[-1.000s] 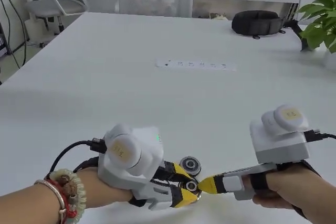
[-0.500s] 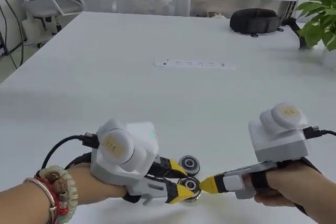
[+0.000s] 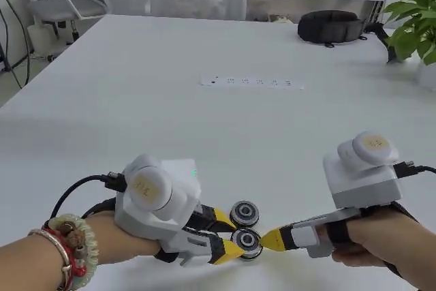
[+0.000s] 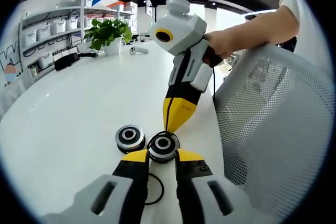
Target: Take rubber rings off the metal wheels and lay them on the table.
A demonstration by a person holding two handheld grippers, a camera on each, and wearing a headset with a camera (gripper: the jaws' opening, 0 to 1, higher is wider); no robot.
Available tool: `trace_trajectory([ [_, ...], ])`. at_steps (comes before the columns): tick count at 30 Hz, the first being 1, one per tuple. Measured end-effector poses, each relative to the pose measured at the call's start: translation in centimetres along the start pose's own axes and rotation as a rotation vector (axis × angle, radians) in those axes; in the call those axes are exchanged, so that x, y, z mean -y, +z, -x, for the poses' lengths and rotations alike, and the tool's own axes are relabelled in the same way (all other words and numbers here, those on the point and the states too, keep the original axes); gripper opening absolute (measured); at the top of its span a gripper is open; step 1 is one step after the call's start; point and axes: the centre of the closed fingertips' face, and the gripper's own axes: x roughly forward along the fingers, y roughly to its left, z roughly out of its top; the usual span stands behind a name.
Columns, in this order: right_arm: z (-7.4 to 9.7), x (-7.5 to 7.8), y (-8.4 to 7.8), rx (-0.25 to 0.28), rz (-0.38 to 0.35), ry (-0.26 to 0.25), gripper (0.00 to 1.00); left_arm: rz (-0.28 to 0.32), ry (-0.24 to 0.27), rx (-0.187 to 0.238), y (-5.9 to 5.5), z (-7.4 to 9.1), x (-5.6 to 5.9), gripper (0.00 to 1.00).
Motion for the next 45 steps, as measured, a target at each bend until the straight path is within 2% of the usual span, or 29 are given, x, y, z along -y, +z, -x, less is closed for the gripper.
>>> trace_trajectory([
  [10,0.0,0.0,-0.1,-0.006,-0.006,0.003,0.0,-0.005,-0.011,-0.004,0.0,-0.1,0.4,0.17],
  [27,0.2,0.3,0.0,-0.006,-0.015,-0.002,0.0,-0.004,-0.043,-0.01,0.0,0.0,0.9,0.15],
  [30,0.2,0.2,0.0,-0.006,-0.01,-0.002,0.0,-0.022,-0.057,-0.009,-0.1,0.1,1.1,0.22],
  [33,0.2,0.1,0.1,-0.003,-0.009,0.001,0.0,-0.026,-0.049,-0.01,0.0,0.2,0.9,0.27],
  [41,0.3,-0.3,0.3,0.006,-0.005,0.009,0.0,-0.031,-0.045,0.006,0.6,0.9,0.8,0.31],
  [45,0.2,-0.5,0.5,0.008,0.0,0.016,0.0,-0.012,-0.039,0.015,1.0,0.9,0.8,0.35],
])
